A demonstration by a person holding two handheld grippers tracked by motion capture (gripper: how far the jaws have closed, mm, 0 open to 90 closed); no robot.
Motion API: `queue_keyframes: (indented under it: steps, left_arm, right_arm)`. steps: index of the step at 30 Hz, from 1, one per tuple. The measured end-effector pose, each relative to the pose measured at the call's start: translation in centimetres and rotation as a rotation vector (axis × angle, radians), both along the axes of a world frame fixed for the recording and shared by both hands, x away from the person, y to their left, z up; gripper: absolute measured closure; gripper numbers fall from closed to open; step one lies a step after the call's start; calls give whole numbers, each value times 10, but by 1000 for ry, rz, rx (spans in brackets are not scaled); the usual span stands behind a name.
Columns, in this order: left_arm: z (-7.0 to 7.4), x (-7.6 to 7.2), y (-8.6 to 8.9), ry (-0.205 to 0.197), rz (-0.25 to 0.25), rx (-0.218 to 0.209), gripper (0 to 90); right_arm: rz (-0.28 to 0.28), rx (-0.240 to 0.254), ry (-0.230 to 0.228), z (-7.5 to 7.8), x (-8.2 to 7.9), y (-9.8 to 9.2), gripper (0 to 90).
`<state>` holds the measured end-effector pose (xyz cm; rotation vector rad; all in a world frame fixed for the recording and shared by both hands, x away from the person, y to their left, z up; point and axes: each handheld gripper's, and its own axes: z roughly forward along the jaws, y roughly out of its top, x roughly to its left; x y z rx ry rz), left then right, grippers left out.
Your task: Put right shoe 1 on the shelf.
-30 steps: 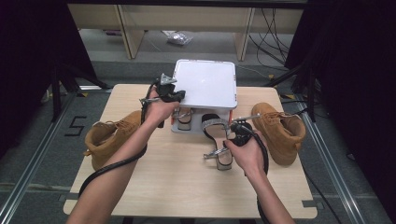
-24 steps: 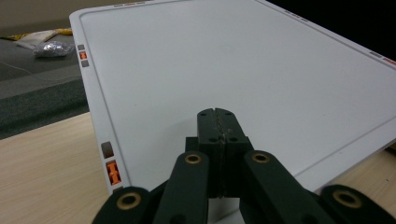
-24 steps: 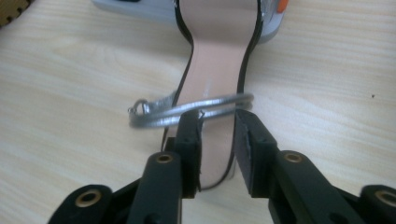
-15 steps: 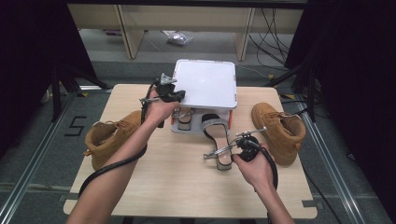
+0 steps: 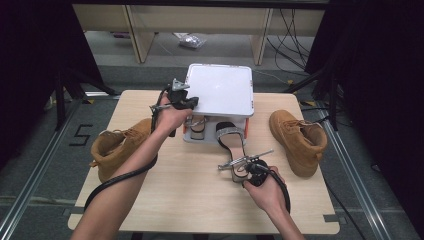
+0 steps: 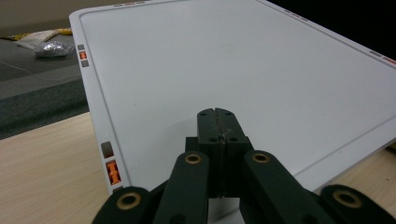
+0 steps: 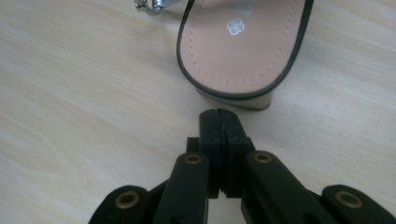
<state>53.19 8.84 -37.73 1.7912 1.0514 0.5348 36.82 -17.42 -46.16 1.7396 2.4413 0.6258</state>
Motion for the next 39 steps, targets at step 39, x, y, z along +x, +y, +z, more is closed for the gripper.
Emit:
queue_keyframes:
  steps: [39]
  left_arm:
    - [0, 0, 0, -2, -3, 4, 895]
  right_arm:
    - [49, 39, -166, 11, 51, 32, 900]
